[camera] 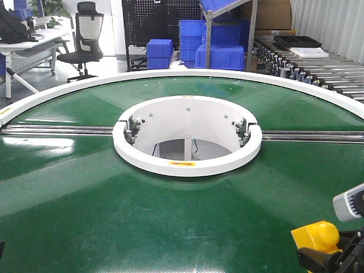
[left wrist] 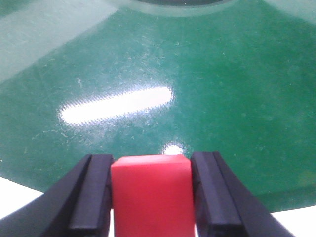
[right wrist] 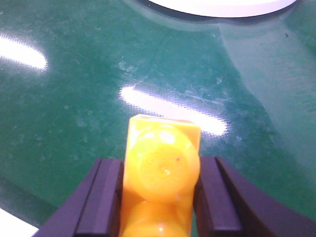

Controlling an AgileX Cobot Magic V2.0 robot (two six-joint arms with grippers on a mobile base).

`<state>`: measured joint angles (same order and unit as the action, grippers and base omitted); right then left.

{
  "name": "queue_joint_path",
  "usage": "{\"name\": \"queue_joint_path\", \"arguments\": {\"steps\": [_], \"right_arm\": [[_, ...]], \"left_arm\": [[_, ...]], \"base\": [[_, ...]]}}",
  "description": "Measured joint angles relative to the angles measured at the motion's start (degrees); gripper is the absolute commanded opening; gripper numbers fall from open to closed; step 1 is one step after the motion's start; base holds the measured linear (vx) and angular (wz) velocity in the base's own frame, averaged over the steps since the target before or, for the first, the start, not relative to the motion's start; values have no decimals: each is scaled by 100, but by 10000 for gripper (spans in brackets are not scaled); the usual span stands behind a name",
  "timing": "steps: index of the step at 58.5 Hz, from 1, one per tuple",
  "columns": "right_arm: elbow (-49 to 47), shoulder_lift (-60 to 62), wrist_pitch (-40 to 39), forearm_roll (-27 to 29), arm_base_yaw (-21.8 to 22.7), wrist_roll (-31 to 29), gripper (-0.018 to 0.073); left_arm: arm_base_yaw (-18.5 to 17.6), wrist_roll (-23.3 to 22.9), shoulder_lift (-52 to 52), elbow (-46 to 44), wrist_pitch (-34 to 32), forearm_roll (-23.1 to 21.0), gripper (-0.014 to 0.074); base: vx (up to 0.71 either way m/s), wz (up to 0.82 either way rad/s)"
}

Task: Pick red and yellow blocks into blue bin
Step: 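Lift the red cube with the left gripper and raise it clear, then drive the base to the shelf holding the blue bin, both blocks held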

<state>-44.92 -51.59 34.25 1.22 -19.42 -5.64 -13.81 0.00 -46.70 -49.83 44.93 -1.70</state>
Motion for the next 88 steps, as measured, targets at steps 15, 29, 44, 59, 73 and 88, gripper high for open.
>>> {"name": "queue_joint_path", "arguments": {"steps": [15, 29, 44, 59, 73, 88], "right_arm": [[0, 0, 0, 0, 0, 0, 255], [0, 0, 0, -5, 0, 0, 255], [0, 8, 0, -16, 0, 0, 255], [7, 8, 0, -16, 0, 0, 255], [7, 8, 0, -16, 0, 0, 255], [7, 8, 0, -17, 0, 0, 255]], "left_arm": [[0, 0, 0, 0, 0, -2, 240], [-10, 0, 0, 0, 0, -7, 240], [-18, 0, 0, 0, 0, -9, 240], [-18, 0, 4, 0, 5, -9, 240], [-18, 0, 4, 0, 5, -9, 240], [-18, 0, 4, 0, 5, -9, 240]], "base": [[0, 0], [-1, 3], [-6, 20], [-11, 40], [-8, 33], [-6, 36]]}}
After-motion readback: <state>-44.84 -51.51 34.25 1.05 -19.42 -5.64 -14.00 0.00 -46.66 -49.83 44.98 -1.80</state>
